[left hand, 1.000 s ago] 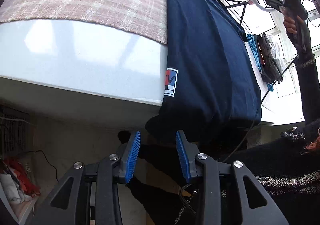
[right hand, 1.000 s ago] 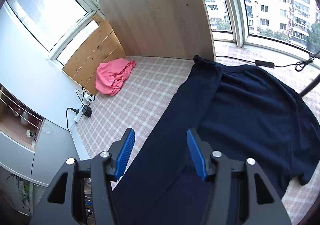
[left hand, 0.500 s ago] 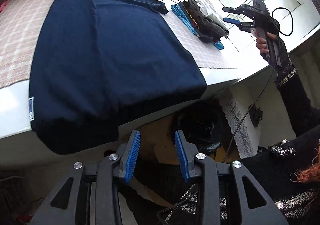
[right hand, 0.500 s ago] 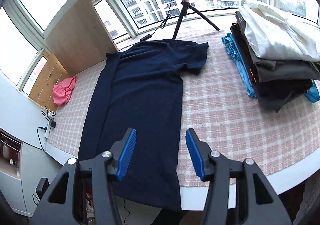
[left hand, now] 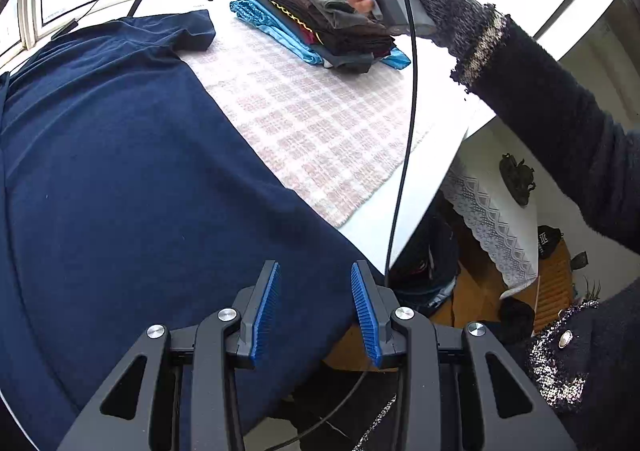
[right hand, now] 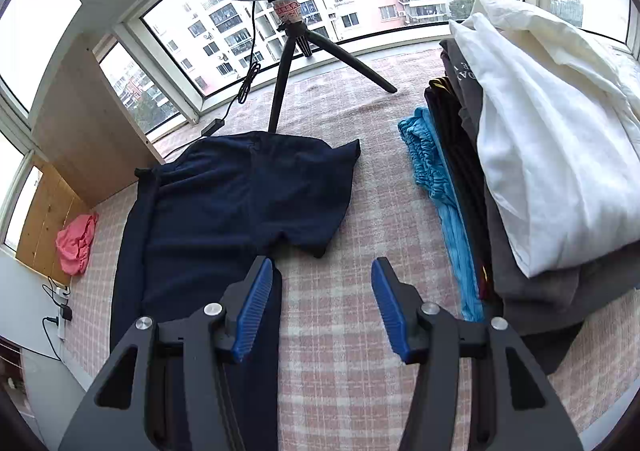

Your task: Fold clothes

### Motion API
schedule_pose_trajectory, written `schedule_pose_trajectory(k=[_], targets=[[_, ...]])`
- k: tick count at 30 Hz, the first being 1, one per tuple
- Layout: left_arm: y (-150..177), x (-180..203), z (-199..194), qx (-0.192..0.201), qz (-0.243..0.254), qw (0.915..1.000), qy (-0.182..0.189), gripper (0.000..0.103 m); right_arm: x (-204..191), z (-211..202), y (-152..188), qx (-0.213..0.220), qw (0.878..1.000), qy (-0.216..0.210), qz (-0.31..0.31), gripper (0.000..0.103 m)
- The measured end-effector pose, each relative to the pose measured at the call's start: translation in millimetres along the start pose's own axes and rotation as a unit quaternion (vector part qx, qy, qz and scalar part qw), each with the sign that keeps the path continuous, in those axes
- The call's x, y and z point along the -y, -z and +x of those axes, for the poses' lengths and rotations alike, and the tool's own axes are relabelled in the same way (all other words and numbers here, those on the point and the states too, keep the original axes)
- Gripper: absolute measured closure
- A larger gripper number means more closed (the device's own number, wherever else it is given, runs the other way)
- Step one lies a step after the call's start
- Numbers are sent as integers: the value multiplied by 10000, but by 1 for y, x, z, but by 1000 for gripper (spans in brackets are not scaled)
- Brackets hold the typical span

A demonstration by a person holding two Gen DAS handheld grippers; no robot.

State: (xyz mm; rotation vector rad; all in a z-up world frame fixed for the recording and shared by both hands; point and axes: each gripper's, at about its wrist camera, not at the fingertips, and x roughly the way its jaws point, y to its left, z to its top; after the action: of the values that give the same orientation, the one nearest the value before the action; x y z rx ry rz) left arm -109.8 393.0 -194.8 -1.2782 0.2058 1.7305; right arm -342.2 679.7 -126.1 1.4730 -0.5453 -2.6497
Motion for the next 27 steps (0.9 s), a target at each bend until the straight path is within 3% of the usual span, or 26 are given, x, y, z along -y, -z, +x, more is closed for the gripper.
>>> schedule_pose_trajectory(k=[4, 9, 12, 14, 18, 21, 22, 24, 25, 27], targets=[[-31, -36, 20, -174, -243, 9991, -290, 68, 2, 63, -60, -66, 9993, 291, -203, 52], [-32, -95, 25, -398, -972, 9925, -622, 68, 6, 137, -110, -403, 9956, 553, -636, 52], [-26, -120, 28, -572, -1270, 9874, -753, 68, -3, 172, -122, -772, 9893, 421, -1161, 52], [-22, -130, 25, -529, -1423, 9869, -548, 67, -10, 190, -124, -970, 9832, 435, -1484, 52], [-18, -136, 22, -518, -1482, 9868, -392, 67, -20, 210, -121, -1134, 9744, 542, -1863, 52], [-16, -134, 22, -507, -1408, 9882, -318, 60, -27, 215, -116, -1081, 9687, 654, -2138, 52], [-14, -132, 21, -498, -1376, 9888, -287, 57, -29, 215, -115, -1073, 9673, 659, -2201, 55], [-12, -130, 21, -487, -1292, 9900, -276, 54, -34, 214, -112, -1108, 9647, 526, -2332, 79], [-10, -129, 21, -492, -1259, 9904, -280, 53, -37, 213, -110, -1188, 9632, 425, -2372, 101], [-10, -128, 20, -517, -1205, 9909, -296, 53, -43, 212, -106, -1357, 9591, 332, -2460, 100]])
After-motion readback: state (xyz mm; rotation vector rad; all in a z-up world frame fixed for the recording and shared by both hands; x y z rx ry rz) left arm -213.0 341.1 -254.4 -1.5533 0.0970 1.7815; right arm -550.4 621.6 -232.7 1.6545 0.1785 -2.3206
